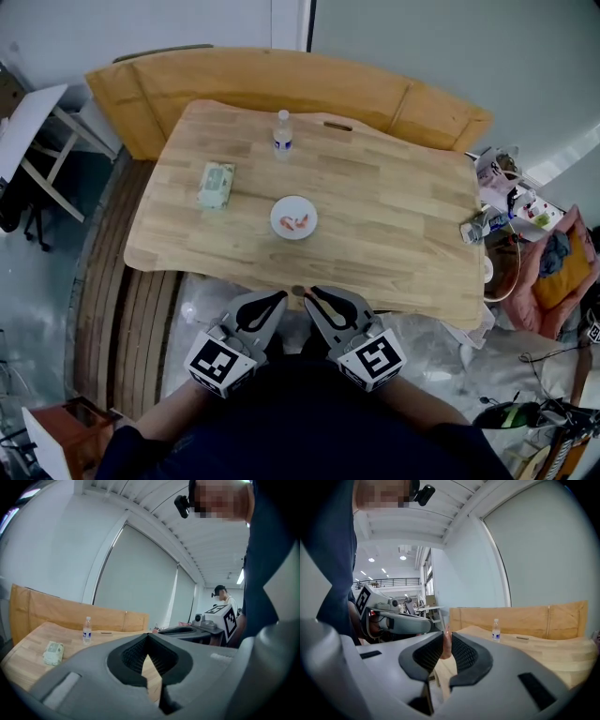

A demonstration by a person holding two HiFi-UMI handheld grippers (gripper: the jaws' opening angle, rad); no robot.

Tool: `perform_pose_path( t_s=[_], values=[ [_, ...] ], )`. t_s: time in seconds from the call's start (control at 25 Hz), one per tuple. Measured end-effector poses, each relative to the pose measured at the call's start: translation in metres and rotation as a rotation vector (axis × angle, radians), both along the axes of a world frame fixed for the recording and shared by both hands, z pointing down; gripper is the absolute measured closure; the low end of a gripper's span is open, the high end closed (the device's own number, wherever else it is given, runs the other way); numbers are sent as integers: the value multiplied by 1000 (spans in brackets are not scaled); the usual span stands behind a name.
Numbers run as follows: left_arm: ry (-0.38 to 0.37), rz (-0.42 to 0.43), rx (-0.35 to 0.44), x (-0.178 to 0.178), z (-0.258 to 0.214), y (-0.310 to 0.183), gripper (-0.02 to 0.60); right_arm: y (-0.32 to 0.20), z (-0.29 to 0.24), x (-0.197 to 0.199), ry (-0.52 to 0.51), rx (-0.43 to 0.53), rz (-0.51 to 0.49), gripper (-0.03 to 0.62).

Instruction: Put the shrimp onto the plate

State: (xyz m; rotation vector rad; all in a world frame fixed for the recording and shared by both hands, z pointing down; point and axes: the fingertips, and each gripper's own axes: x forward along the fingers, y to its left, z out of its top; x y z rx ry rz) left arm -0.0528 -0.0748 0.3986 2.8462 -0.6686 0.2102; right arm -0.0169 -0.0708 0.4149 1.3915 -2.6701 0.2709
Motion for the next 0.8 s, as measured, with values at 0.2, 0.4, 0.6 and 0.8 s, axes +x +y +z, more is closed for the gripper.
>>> perform_pose_path(
  t_s=[0.2,0.4,0.6,0.8],
  values=[
    [-14,-43,-12,17,4,-17,577,-23,4,16,-1,-4,-49,531],
    [-17,-80,-21,29,5,-34,577,-48,5,31,17,-2,-78,531],
    [-19,-112,-19,36,7,-52,577,-75,17,40,27,-11,-111,531],
    [-13,-142,-30,37,9,-65,577,-103,36,40,67,-33,-141,531]
  ],
)
